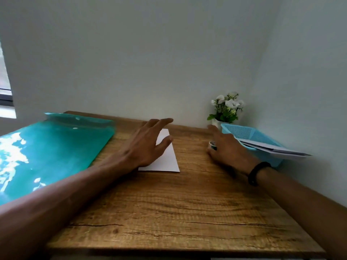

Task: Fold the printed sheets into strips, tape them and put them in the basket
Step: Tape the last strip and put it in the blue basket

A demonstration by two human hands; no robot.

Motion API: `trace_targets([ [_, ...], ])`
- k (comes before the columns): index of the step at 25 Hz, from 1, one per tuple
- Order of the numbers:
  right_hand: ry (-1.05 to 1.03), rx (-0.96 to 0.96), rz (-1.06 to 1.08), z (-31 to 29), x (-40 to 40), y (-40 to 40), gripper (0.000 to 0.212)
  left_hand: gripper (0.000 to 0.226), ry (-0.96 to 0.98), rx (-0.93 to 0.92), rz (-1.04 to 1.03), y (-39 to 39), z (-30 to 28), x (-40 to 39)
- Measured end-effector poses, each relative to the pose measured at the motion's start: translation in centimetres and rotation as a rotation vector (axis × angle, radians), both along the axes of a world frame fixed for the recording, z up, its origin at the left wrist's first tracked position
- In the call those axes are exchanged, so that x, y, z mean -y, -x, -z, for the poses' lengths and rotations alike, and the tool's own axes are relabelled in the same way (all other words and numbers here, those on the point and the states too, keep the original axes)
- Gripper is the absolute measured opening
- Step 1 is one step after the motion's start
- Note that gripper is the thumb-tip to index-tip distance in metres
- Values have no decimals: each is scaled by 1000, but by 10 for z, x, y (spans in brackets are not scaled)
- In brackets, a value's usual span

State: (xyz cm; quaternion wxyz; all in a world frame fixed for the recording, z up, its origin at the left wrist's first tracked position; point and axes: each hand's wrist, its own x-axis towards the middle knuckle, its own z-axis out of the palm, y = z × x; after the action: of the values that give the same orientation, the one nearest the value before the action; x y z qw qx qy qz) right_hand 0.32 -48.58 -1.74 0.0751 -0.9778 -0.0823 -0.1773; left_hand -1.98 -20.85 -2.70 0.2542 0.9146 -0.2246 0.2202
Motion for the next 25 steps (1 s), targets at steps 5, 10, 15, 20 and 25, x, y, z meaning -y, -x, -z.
trace_targets([
  [5,-254,170,-291,-7,-23,12,76,59,102,81,51,0,1,7],
  [10,-284,303,-521,6,-43,50,76,65,294,-256,220,10,-4,17],
  [15,-345,330,-574,0,-44,54,86,32,369,-251,272,16,-4,21],
  [20,-672,134,-529,-1,-34,48,65,34,448,-215,231,17,1,19],
  [25,-796,68,-506,0,-32,45,39,36,410,-204,181,17,0,18],
])
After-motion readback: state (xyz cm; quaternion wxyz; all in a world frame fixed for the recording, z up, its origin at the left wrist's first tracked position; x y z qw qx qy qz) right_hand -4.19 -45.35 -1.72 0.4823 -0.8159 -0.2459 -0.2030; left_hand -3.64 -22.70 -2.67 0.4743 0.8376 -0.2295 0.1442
